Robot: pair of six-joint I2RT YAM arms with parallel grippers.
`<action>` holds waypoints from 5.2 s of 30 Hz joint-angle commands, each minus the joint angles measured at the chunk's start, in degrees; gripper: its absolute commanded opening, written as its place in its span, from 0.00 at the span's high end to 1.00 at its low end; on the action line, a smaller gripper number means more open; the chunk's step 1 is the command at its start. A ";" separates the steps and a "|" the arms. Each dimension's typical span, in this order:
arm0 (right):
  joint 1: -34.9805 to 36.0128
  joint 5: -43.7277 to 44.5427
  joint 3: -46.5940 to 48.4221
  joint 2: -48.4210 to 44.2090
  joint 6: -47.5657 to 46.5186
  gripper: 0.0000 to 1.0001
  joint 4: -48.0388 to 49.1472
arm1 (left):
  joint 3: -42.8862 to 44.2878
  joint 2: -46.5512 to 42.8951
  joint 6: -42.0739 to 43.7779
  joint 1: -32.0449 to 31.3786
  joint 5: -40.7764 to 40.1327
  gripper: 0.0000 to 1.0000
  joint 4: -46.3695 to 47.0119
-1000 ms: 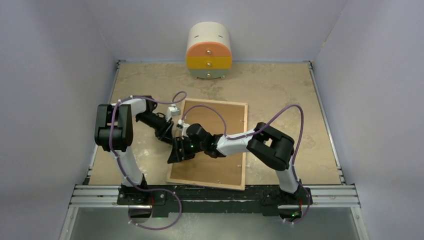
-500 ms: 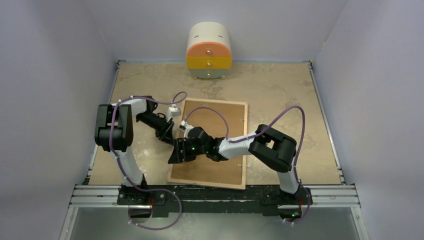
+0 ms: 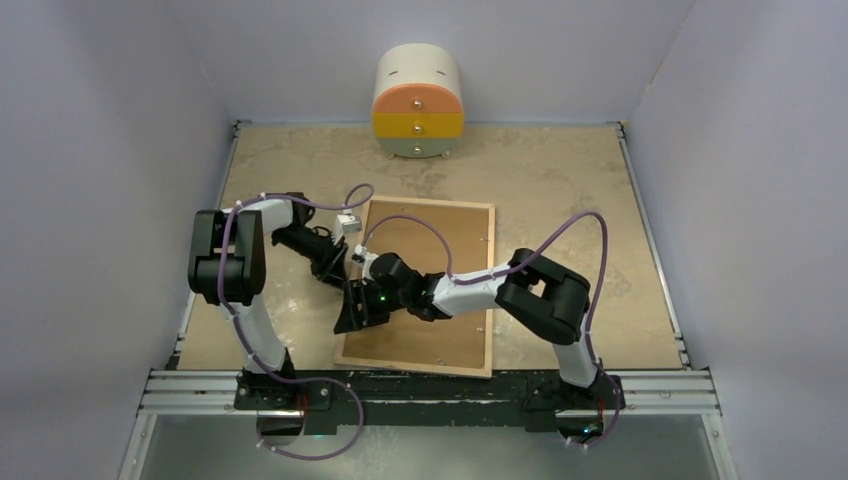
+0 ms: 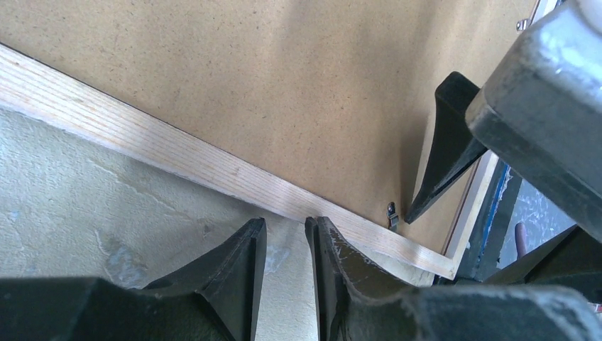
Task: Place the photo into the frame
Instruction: Install the photo frame at the center of the board.
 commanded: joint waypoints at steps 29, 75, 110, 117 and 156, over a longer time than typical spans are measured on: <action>-5.74 8.35 -5.87 -12.62 -3.46 0.29 4.19 | 6.14 1.21 1.00 3.78 1.05 0.72 -1.27; -23.29 -8.39 22.95 17.48 -5.08 0.37 1.48 | 12.85 12.58 -7.43 2.53 8.88 0.73 4.45; -23.55 -8.36 21.21 14.28 -4.63 0.39 0.77 | 12.29 11.71 -5.79 2.43 6.99 0.74 3.25; -23.55 -4.52 17.10 10.61 -8.31 0.38 -2.93 | 11.93 11.44 -5.58 2.43 7.00 0.75 3.22; -26.71 0.29 12.64 3.18 -0.32 0.26 -1.86 | 13.88 9.97 -0.53 3.79 5.25 0.73 -2.26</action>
